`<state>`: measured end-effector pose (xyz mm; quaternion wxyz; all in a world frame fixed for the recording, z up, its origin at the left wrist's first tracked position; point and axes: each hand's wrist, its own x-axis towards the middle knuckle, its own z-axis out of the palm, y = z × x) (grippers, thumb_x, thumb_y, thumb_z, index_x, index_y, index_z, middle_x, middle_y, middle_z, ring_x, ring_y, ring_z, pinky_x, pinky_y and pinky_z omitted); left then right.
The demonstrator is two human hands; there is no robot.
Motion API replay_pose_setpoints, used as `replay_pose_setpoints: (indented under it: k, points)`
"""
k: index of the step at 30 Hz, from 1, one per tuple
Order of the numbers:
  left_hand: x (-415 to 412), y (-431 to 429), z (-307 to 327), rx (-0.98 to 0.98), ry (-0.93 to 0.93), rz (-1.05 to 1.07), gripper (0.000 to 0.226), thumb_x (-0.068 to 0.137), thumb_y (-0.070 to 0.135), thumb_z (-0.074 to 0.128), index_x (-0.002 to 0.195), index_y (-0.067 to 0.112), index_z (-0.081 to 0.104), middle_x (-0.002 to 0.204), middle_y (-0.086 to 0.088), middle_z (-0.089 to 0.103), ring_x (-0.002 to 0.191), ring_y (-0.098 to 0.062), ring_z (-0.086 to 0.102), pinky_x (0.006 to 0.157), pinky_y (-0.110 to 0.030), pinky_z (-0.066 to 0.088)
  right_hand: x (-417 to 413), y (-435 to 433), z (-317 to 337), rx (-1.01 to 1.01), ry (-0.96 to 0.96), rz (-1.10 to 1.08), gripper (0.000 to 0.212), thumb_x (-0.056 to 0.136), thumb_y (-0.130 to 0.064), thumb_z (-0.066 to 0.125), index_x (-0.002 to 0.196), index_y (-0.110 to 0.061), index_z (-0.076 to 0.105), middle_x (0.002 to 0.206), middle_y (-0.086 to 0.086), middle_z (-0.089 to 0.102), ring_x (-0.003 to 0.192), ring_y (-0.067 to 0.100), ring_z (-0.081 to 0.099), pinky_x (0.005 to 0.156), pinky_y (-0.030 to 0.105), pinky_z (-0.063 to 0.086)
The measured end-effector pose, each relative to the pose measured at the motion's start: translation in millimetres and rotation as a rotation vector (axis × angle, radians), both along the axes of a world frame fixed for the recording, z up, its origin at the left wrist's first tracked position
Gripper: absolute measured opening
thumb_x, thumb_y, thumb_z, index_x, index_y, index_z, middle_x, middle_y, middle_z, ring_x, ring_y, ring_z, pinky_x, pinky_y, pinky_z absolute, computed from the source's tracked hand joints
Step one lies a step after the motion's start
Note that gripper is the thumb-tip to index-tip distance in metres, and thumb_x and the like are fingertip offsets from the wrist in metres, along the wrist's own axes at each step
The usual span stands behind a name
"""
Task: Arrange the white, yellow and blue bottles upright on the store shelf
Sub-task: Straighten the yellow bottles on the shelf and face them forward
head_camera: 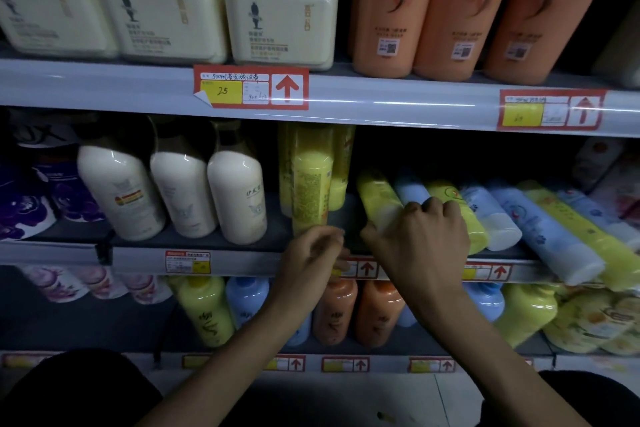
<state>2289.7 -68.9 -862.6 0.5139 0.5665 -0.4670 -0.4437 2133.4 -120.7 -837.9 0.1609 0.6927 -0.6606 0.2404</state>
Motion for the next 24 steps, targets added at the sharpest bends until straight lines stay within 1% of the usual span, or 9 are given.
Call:
replay_pose_setpoints:
  k: [3, 6, 9, 11, 15, 17, 19, 22, 24]
  points:
    - [-12, -2, 8, 0.239, 0.185, -0.086, 0.033, 0.105, 0.041, 0.057, 0.112, 0.012, 0.071, 0.096, -0.019, 0.079, 0.089, -0.037, 0.078, 0.08, -0.051, 0.064, -7, 16, 6, 0.033, -0.026, -0.007, 0.058, 0.073, -0.058, 0.061, 0.067, 0.0, 0.067, 0.068, 0.021, 0.06, 0.071, 0.037, 0.052, 0.066, 0.043, 0.043]
    - [-24, -3, 7, 0.408, 0.34, -0.165, 0.045, 0.101, 0.053, 0.057, 0.111, 0.012, 0.073, 0.09, -0.014, 0.08, 0.08, -0.03, 0.078, 0.075, -0.042, 0.063, -11, 31, 5, 0.125, 0.0, 0.003, 0.063, 0.078, -0.065, 0.05, 0.076, -0.006, 0.071, 0.076, 0.018, 0.065, 0.075, 0.037, 0.053, 0.071, 0.044, 0.044]
    - [-34, -9, 1, 0.421, 0.487, -0.166, 0.049, 0.095, 0.056, 0.064, 0.122, 0.016, 0.075, 0.112, -0.012, 0.079, 0.101, -0.03, 0.076, 0.09, -0.047, 0.061, -13, 47, 2, 0.142, 0.016, 0.029, 0.054, 0.078, -0.061, 0.056, 0.075, -0.009, 0.07, 0.075, 0.016, 0.066, 0.074, 0.037, 0.053, 0.066, 0.043, 0.043]
    - [-40, -9, 3, 0.432, 0.536, -0.155, 0.051, 0.092, 0.053, 0.07, 0.125, 0.014, 0.075, 0.117, -0.013, 0.078, 0.106, -0.029, 0.075, 0.085, -0.042, 0.06, -14, 58, -2, 0.102, -0.006, 0.071, 0.05, 0.075, -0.056, 0.062, 0.065, -0.007, 0.066, 0.066, 0.017, 0.061, 0.068, 0.036, 0.053, 0.061, 0.042, 0.042]
    - [-48, -5, -2, 0.425, 0.503, -0.17, 0.041, 0.094, 0.039, 0.073, 0.121, 0.008, 0.075, 0.112, -0.015, 0.079, 0.111, -0.034, 0.074, 0.092, -0.046, 0.06, -29, 67, -9, 0.176, -0.066, 0.177, 0.048, 0.076, -0.056, 0.053, 0.07, -0.01, 0.067, 0.071, 0.013, 0.061, 0.071, 0.036, 0.055, 0.064, 0.041, 0.047]
    - [-47, -2, -2, 0.416, 0.485, -0.192, 0.038, 0.094, 0.036, 0.073, 0.119, 0.007, 0.075, 0.11, -0.015, 0.079, 0.111, -0.034, 0.074, 0.1, -0.051, 0.058, -42, 68, -4, 0.296, -0.251, 0.206, 0.05, 0.082, -0.063, 0.045, 0.079, -0.02, 0.072, 0.08, 0.006, 0.066, 0.081, 0.031, 0.059, 0.072, 0.041, 0.051]
    - [-46, 0, -3, 0.391, 0.426, -0.212, 0.036, 0.095, 0.035, 0.073, 0.121, 0.009, 0.074, 0.11, -0.012, 0.08, 0.106, -0.029, 0.076, 0.096, -0.052, 0.061, -53, 68, 0, 0.405, -0.457, 0.23, 0.049, 0.091, -0.06, 0.044, 0.077, -0.023, 0.072, 0.077, -0.002, 0.068, 0.08, 0.018, 0.063, 0.072, 0.036, 0.05]
    - [-49, 7, -7, 0.29, 0.205, -0.186, 0.038, 0.091, 0.033, 0.079, 0.124, 0.017, 0.07, 0.108, -0.001, 0.08, 0.098, -0.015, 0.078, 0.076, -0.032, 0.064, -62, 60, -2, 0.515, -0.679, 0.267, 0.035, 0.094, -0.057, 0.056, 0.087, -0.028, 0.076, 0.077, -0.011, 0.073, 0.08, 0.003, 0.067, 0.075, 0.028, 0.052]
    - [-49, 11, -13, 0.186, 0.042, -0.193, 0.04, 0.088, 0.032, 0.082, 0.124, 0.022, 0.068, 0.106, 0.006, 0.08, 0.096, -0.005, 0.076, 0.078, -0.025, 0.061, -62, 56, -7, 0.575, -0.738, 0.28, 0.036, 0.089, -0.06, 0.064, 0.106, -0.03, 0.076, 0.086, -0.009, 0.077, 0.084, 0.004, 0.07, 0.08, 0.034, 0.057]
